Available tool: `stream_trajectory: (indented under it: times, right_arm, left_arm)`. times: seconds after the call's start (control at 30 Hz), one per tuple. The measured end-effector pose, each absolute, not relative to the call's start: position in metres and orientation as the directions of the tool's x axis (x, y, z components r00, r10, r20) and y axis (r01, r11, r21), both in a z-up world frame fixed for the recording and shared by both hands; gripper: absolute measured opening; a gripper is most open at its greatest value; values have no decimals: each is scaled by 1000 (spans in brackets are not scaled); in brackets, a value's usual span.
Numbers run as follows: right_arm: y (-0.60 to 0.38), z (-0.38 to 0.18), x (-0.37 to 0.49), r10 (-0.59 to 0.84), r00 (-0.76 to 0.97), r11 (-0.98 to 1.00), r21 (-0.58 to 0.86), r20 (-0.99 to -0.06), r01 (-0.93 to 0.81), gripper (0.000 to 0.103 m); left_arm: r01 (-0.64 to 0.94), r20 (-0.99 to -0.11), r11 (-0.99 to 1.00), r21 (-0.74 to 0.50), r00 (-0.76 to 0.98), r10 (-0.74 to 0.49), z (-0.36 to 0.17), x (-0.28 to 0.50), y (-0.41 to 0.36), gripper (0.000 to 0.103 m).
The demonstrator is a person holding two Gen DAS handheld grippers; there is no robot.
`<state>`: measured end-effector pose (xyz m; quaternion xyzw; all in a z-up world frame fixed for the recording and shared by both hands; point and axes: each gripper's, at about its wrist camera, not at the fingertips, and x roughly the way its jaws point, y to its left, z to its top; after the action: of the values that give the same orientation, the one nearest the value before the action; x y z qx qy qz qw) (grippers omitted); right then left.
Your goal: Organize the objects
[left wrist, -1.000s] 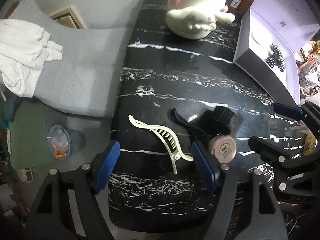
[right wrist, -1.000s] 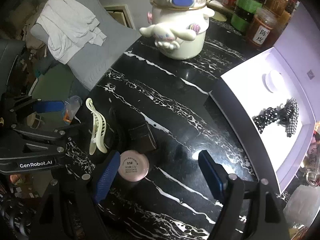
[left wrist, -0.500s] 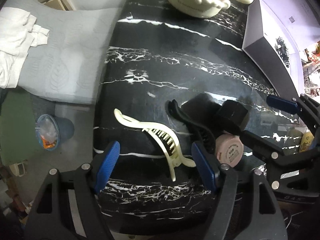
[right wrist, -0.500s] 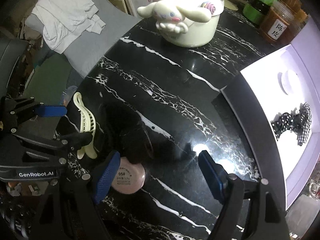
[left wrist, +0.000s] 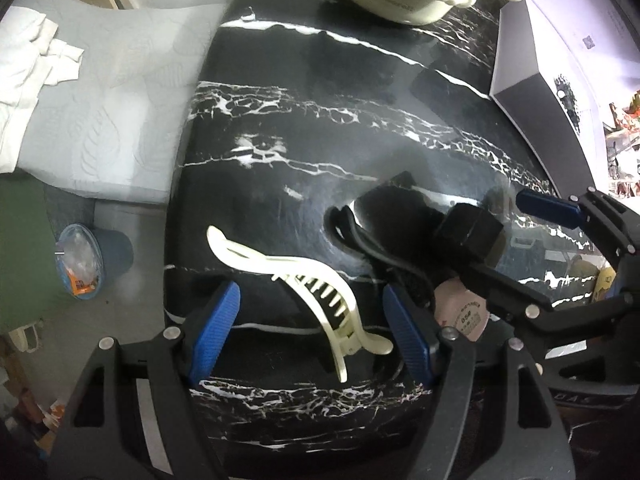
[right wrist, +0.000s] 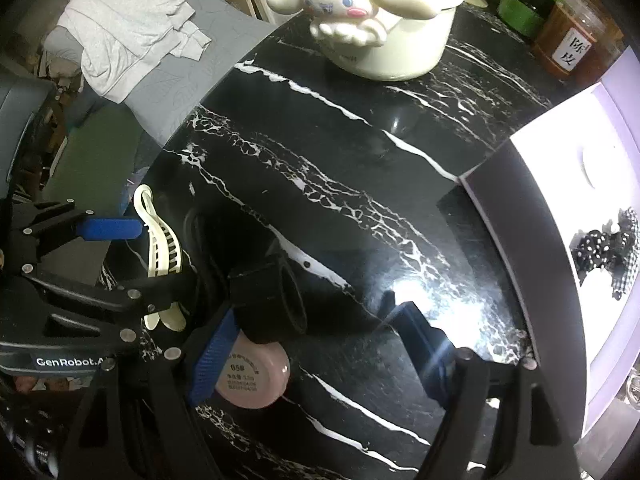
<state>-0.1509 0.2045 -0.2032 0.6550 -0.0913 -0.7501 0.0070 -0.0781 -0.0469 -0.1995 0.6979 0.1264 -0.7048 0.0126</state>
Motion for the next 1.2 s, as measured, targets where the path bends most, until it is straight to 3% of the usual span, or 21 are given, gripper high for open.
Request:
stream_trajectory:
  times: [0.17,0.2,0.33,0.53,0.6,1.2]
  right_arm:
    - [203,-212,-153,-169,-121,-979,181,-978,-94,73]
    - [202,-214,-152,-163,-112,-981,173,-980,-92,66]
    - [196,-213,-153,-141,-119,-986,150,-983,-75,53]
    - [201,-212,-152,-158,-118,-980,170,-980,-99,31]
    - [202,-211,-150,-162,-119,-978,175,-980,-109,28]
    - [204,-175,-128,-144,-190,-981,165,-971,-99,27]
  left_arm:
    - [183,-986,-968,-169,-42,164,-197,-77,-47,65]
    - [174,-987,-972,-159,-41,154,-197,-77,-46,64]
    - [157,-989,-977,-147,-40,142,-196,-77,-44,58]
    - [155,-987,-975,-159,-35,155,-194,-75,-45,31]
    - [163,-982,-969,-188,-29,186,-195,-73,-43,22]
    - [142,-979,-971,-194,-94,182,-167,-60,-35,19]
